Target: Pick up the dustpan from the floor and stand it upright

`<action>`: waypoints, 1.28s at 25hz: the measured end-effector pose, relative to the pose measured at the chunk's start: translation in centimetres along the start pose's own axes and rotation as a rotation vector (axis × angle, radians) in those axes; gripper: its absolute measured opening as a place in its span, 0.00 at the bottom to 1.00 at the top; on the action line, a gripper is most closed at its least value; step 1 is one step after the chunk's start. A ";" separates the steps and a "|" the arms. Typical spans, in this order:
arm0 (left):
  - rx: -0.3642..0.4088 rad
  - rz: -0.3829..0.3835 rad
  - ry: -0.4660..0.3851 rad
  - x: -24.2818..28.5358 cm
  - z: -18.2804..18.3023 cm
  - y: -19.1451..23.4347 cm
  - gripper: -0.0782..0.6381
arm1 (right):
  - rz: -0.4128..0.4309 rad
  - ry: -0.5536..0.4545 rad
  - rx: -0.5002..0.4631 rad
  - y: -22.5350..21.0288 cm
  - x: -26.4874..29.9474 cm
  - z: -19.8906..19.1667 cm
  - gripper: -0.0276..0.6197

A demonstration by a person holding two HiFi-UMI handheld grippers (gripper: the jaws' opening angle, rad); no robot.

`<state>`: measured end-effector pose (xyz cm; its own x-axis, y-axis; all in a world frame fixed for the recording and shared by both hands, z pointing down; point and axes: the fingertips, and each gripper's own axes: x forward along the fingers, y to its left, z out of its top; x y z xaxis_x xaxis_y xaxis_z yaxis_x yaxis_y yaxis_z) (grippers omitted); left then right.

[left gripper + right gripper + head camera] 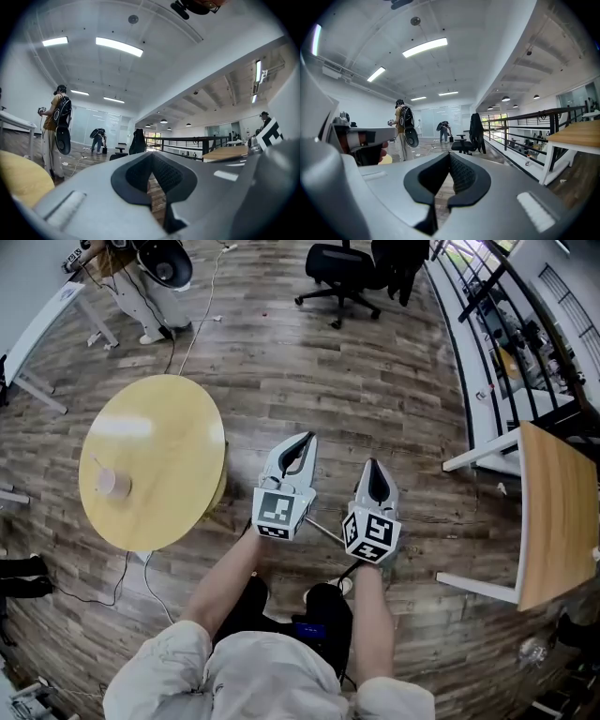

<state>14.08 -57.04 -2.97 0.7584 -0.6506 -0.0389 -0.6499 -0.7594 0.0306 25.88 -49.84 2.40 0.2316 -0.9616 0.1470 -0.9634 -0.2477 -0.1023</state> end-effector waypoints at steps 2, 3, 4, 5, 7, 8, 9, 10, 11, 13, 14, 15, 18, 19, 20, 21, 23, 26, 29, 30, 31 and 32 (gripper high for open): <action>-0.015 0.006 0.000 1.0 -6.6 -0.2 0.13 | 0.000 -0.001 -0.002 -2.0 1.6 -5.9 0.05; -0.017 0.011 -0.003 1.3 -10.3 -0.4 0.13 | 0.003 -0.005 -0.003 -3.1 2.3 -9.3 0.05; -0.017 0.016 -0.007 1.6 -14.1 -0.5 0.13 | 0.007 -0.009 -0.005 -4.0 3.0 -12.9 0.05; -0.015 0.019 -0.011 1.7 -17.9 -0.6 0.13 | 0.012 -0.011 -0.007 -4.8 3.6 -16.7 0.05; -0.011 0.029 -0.013 1.7 -26.1 -0.9 0.13 | 0.026 -0.007 -0.007 -6.4 4.9 -25.0 0.05; -0.010 0.035 -0.011 1.7 -30.4 -1.1 0.13 | 0.035 -0.002 -0.002 -7.3 5.5 -29.3 0.05; -0.007 0.037 -0.010 1.8 -34.8 -1.3 0.13 | 0.042 0.005 0.006 -8.2 6.3 -33.7 0.05; -0.002 0.037 -0.012 2.1 -39.2 -1.4 0.13 | 0.046 0.010 0.016 -9.0 7.4 -38.0 0.05; 0.002 0.036 -0.014 2.4 -43.4 -1.1 0.13 | 0.048 0.014 0.024 -9.6 8.6 -42.1 0.05; 0.004 0.037 -0.016 2.9 -51.7 0.3 0.13 | 0.057 0.017 0.035 -10.0 11.4 -50.4 0.05; 0.008 0.042 -0.015 2.8 -55.8 1.2 0.13 | 0.062 0.018 0.041 -10.0 12.7 -54.7 0.05; 0.016 0.049 -0.013 2.6 -59.9 2.1 0.13 | 0.066 0.021 0.048 -9.9 13.9 -59.2 0.05; 0.032 0.067 -0.026 2.3 -73.0 4.9 0.13 | 0.075 0.037 0.059 -9.8 17.7 -73.0 0.05; 0.036 0.067 -0.031 2.4 -77.7 5.9 0.13 | 0.076 0.043 0.059 -9.7 19.2 -77.6 0.05; 0.044 0.066 -0.034 2.5 -82.4 6.9 0.13 | 0.079 0.049 0.060 -9.6 20.8 -82.2 0.05; 0.054 0.066 -0.035 2.6 -87.2 7.8 0.13 | 0.082 0.056 0.063 -9.5 22.3 -86.8 0.05; 0.068 0.068 -0.044 2.8 -96.4 9.4 0.13 | 0.094 0.065 0.071 -9.5 25.2 -95.9 0.05; 0.064 0.061 -0.072 3.6 -109.6 11.4 0.13 | 0.102 0.076 0.071 -9.7 29.6 -109.2 0.05; 0.043 0.062 -0.070 4.9 -121.0 13.3 0.13 | 0.106 0.096 0.056 -10.3 33.7 -120.5 0.05; 0.047 0.064 -0.067 5.4 -124.0 13.8 0.13 | 0.106 0.104 0.053 -10.7 34.9 -123.5 0.05; 0.053 0.068 -0.066 5.8 -126.5 14.3 0.13 | 0.107 0.111 0.054 -11.0 36.0 -126.3 0.05; 0.058 0.072 -0.068 6.0 -128.6 15.0 0.13 | 0.108 0.120 0.059 -11.0 37.1 -128.8 0.05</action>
<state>15.29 -72.57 125.70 0.7060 -0.7003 -0.1061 -0.7057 -0.7081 -0.0223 27.75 -67.56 135.71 0.1059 -0.9630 0.2479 -0.9714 -0.1534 -0.1812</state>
